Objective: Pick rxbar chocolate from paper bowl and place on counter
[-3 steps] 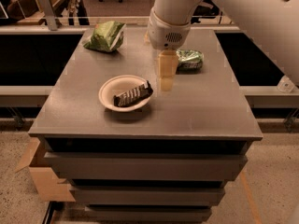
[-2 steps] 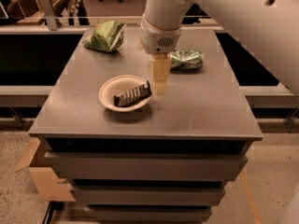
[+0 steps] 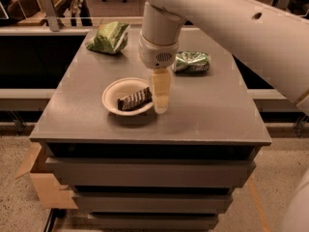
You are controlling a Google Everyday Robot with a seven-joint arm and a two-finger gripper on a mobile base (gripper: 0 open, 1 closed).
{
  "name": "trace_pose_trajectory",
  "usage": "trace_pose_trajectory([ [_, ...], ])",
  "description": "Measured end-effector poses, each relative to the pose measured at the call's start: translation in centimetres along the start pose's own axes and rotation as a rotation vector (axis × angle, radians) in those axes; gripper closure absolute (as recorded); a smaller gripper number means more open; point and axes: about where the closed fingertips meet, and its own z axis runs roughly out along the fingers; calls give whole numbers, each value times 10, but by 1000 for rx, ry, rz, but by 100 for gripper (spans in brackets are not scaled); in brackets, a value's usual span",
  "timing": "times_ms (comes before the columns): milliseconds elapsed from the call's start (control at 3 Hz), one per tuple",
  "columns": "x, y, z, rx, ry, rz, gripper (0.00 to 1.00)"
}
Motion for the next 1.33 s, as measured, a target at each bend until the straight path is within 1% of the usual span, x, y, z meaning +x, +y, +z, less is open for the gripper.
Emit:
trace_pose_trajectory([
  [333, -1, 1, 11, -7, 9, -16, 0],
  [667, -1, 1, 15, -11, 16, -25, 16],
  [1000, -1, 2, 16, -15, 24, -32, 26],
  [1333, -1, 2, 16, -18, 27, -35, 24],
])
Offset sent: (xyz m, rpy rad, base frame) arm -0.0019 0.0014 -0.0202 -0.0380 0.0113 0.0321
